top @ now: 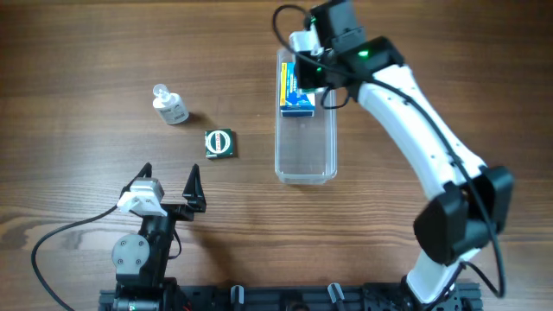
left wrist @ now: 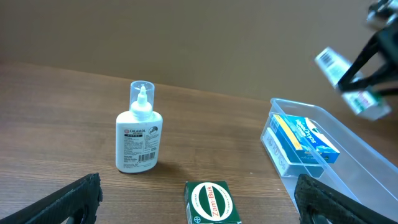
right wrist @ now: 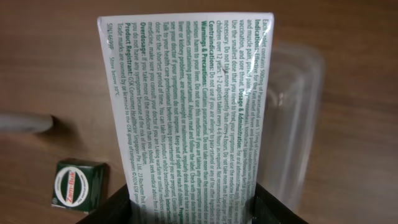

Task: Pack container
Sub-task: 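Carry the Panadol box with the right gripper into the container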

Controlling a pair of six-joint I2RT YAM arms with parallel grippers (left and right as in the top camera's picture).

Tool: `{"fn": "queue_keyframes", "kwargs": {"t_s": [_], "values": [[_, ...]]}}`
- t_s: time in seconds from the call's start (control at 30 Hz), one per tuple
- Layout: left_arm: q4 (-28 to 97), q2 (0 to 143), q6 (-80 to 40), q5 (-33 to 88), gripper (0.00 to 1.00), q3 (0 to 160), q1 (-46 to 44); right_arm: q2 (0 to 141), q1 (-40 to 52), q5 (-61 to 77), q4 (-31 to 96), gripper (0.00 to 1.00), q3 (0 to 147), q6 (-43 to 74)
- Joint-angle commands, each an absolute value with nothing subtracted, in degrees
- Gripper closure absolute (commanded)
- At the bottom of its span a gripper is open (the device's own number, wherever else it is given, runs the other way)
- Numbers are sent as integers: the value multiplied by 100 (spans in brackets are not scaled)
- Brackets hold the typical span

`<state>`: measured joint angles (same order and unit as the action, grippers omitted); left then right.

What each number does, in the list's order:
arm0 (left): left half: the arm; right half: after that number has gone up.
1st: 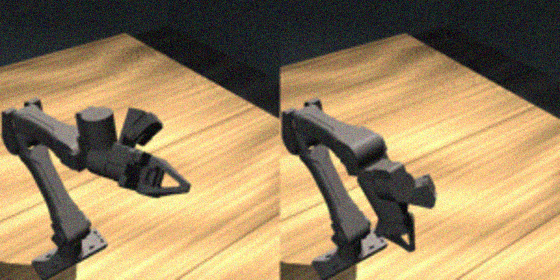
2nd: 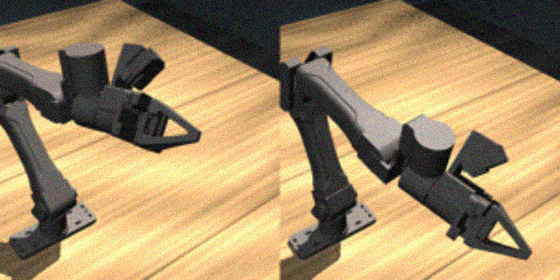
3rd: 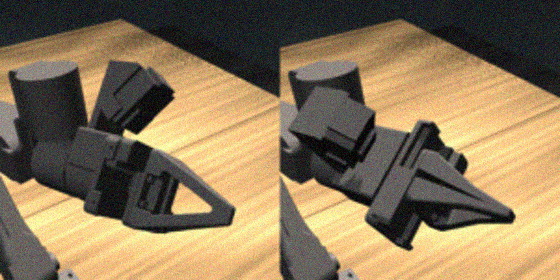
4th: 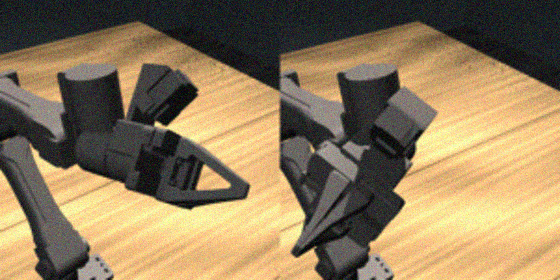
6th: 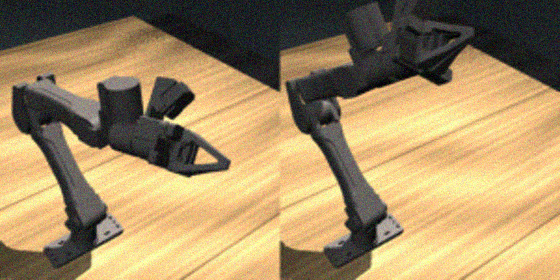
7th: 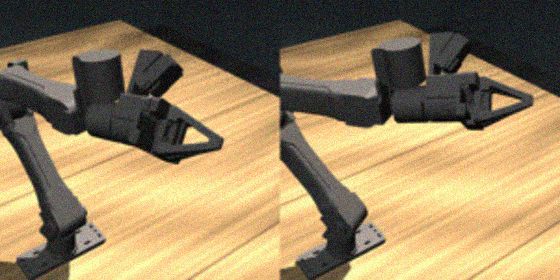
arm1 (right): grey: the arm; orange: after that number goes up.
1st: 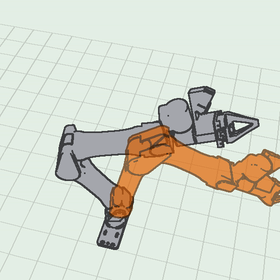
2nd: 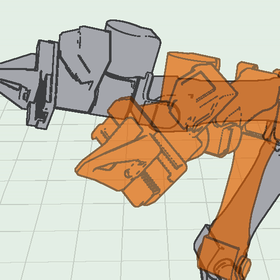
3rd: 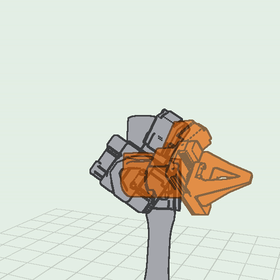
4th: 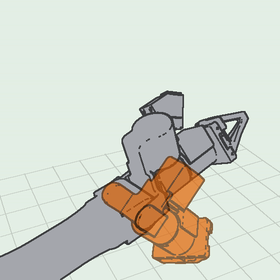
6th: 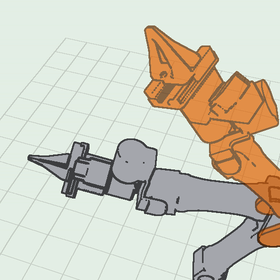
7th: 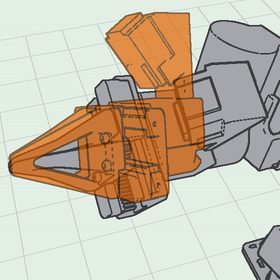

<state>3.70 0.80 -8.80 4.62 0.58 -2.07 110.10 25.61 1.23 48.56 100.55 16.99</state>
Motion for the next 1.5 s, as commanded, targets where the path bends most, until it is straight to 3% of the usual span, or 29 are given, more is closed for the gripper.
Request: {"fn": "queue_keyframes", "kwargs": {"t_s": [0.0,1.1,1.47], "values": [[392,38,-768,554,0,34,-158,11474,2587,10,4864,51,10114,1977],[395,38,-768,554,0,34,-158,12073,2591,154,4239,48,10121,2346],[395,38,-768,554,0,34,-158,11052,2434,-464,5002,48,10506,1612]]}}
